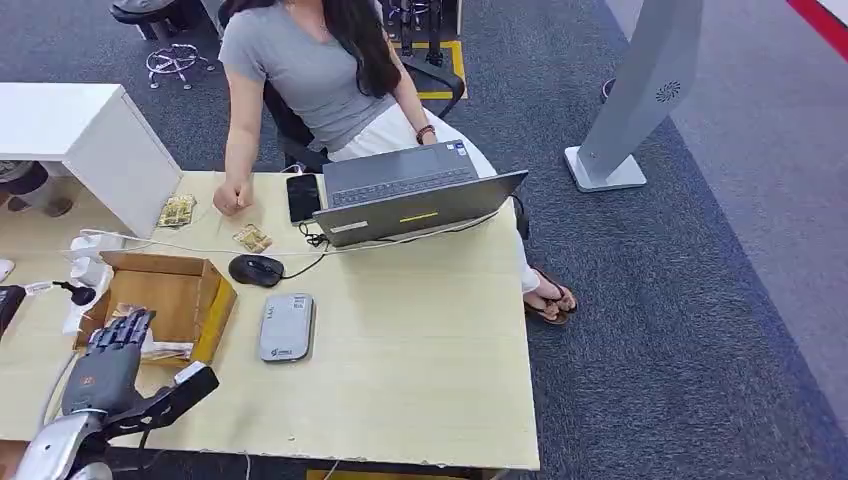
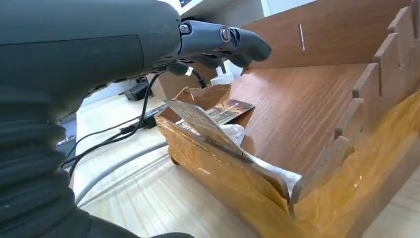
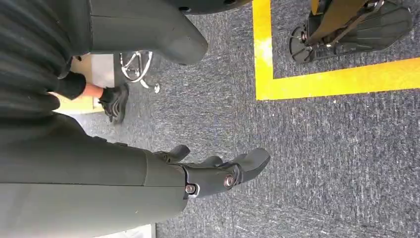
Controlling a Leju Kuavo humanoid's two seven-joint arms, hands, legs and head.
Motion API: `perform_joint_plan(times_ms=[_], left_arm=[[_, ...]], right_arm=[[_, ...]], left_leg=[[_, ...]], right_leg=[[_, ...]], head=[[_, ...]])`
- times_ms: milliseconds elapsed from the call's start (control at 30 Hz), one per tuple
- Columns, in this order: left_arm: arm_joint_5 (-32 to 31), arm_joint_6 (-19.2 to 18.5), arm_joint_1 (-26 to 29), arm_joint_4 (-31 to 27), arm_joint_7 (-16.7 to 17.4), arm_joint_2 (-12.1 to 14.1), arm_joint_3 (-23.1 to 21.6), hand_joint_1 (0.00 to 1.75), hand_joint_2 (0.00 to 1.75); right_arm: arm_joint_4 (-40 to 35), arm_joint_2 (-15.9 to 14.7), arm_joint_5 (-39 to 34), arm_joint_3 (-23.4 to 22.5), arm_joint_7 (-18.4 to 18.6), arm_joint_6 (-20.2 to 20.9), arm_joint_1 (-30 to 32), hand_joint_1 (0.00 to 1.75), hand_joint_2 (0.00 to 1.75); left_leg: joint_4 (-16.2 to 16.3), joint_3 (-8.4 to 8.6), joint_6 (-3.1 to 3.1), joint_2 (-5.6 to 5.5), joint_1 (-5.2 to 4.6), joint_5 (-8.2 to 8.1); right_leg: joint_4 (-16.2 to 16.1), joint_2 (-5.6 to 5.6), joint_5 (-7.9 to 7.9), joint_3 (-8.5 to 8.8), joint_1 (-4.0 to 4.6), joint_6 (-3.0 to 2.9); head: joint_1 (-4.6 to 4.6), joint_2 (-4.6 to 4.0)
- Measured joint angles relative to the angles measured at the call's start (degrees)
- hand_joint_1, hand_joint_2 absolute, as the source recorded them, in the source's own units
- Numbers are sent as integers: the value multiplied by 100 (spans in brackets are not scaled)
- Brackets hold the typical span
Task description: Pass the card to the sensor for recognition and then transmit it.
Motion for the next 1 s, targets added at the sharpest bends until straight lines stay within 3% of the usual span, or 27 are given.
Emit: perform_joint_plan(times_ms=[367, 400, 433, 1000], left_arm=[[-15, -15, 3, 0, 2, -2, 9, 0, 175], [-17, -18, 5, 0, 2, -2, 11, 65, 175], [-15, -20, 8, 0, 2, -2, 13, 175, 175], [89, -22, 100, -129, -125, -2, 52, 175, 175]], right_arm=[[0, 0, 35, -9, 0, 7, 0, 0, 175], [0, 0, 37, -15, 0, 4, 0, 0, 175], [0, 0, 39, -26, 0, 0, 0, 0, 175], [0, 0, 103, -136, -2, 11, 1, 0, 175]], left_leg=[[0, 0, 0, 0, 0, 0], [0, 0, 0, 0, 0, 0], [0, 0, 0, 0, 0, 0], [0, 1, 0, 0, 0, 0]], right_leg=[[0, 0, 0, 0, 0, 0], [0, 0, 0, 0, 0, 0], [0, 0, 0, 0, 0, 0], [0, 0, 0, 0, 0, 0]], head=[[0, 0], [0, 0], [0, 0], [0, 0]])
